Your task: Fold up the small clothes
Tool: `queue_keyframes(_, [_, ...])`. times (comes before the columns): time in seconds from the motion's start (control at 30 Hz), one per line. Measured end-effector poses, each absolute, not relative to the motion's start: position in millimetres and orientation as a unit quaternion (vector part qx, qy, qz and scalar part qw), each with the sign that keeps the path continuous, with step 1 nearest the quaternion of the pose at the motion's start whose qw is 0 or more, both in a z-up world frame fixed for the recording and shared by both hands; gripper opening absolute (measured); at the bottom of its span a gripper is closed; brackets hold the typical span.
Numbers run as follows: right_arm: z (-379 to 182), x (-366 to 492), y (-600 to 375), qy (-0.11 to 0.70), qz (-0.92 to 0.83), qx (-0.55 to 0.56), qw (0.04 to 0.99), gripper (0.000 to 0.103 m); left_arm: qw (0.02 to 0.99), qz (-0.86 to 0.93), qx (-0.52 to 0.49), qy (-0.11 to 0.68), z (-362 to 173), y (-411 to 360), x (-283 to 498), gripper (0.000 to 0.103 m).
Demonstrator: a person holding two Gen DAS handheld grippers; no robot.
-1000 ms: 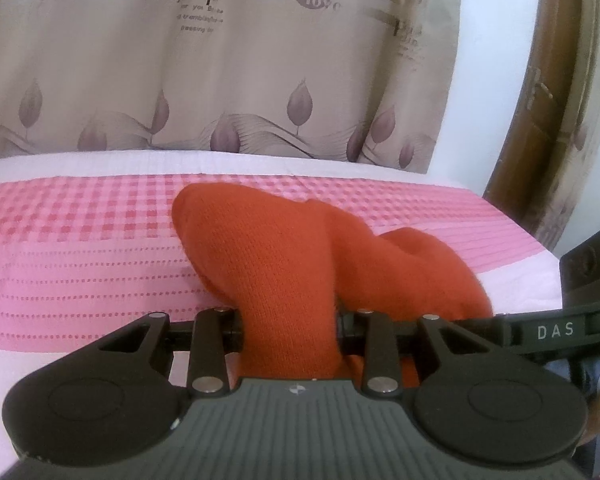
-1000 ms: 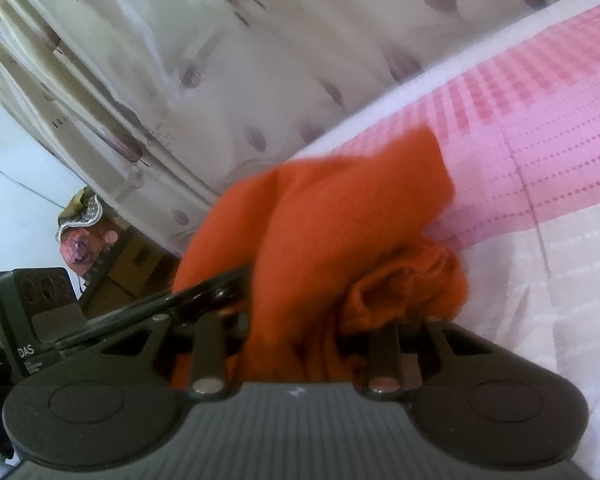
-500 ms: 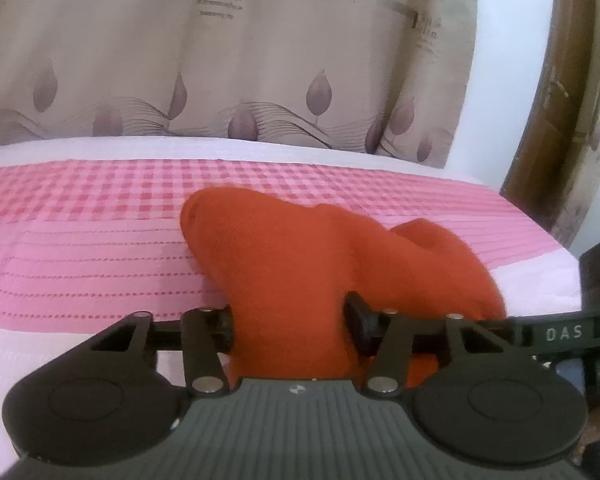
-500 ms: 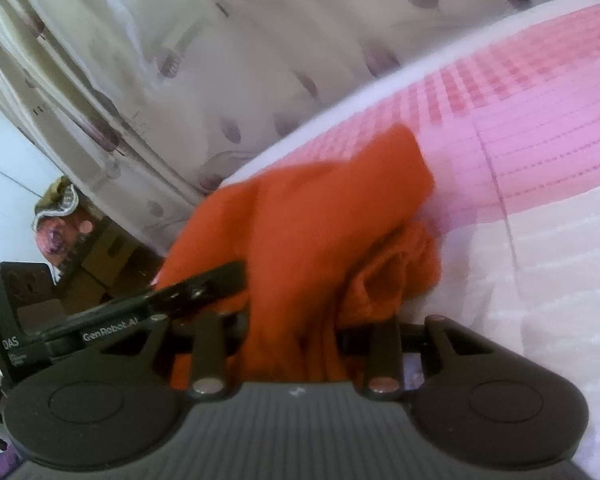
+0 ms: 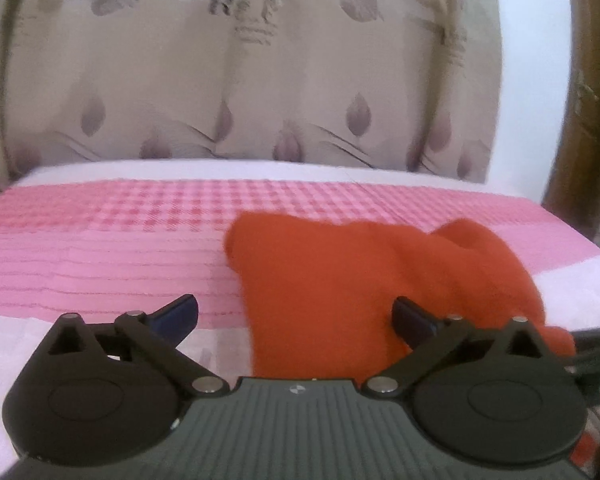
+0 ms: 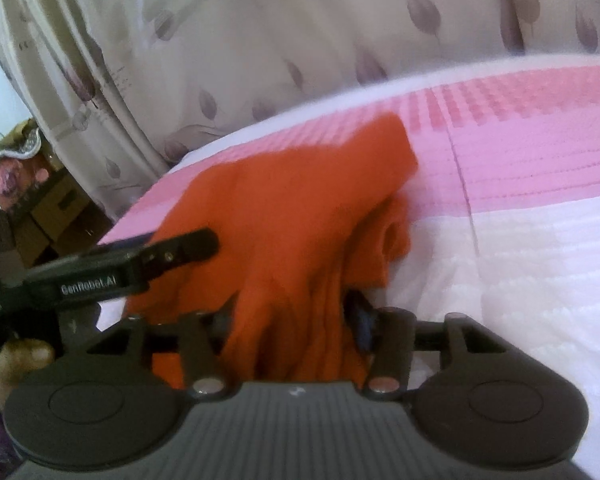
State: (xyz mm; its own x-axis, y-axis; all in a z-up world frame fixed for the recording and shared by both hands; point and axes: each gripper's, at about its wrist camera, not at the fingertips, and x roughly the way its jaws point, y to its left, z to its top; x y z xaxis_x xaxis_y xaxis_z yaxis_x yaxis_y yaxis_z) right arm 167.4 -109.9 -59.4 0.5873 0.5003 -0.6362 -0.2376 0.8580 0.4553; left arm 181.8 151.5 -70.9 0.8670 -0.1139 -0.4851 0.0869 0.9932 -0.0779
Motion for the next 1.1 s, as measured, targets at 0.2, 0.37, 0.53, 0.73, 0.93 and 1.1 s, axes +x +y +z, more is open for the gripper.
queue_keyframes(0.2, [-50.7,138.9,-108.1,0.384,0.185,0.15,0.892,0.077,0.976,0.01,-0.011,0.217,-52.2,147.6,161.6,0.103])
queue_keyframes(0.37, [-29.3,104.3,-103.5,0.325,0.156,0.128,0.924,0.085,0.979,0.033,0.008,0.199,-32.8,138.6,142.1,0.103])
queue_keyframes(0.53, [-2.2,70.3,-90.8,0.255,0.099,0.067,0.96,0.1,0.986,0.038,0.011,0.161,-6.8,129.1,115.1,0.103])
queue_keyframes(0.73, [26.4,42.7,-100.3,0.171,0.071,0.061,0.981,0.103,0.994,0.081,-0.019,0.073,19.9,117.9,82.7,0.103])
queue_keyframes(0.93, [43.1,34.1,-105.6,0.146,0.081,0.064,0.984,0.103,0.994,0.081,-0.025,0.069,37.3,110.6,72.7,0.103])
queue_keyframes(1.1, [45.2,28.0,-103.3,0.143,0.084,0.052,0.985,0.103,0.995,0.067,-0.017,0.071,43.6,105.7,65.8,0.103])
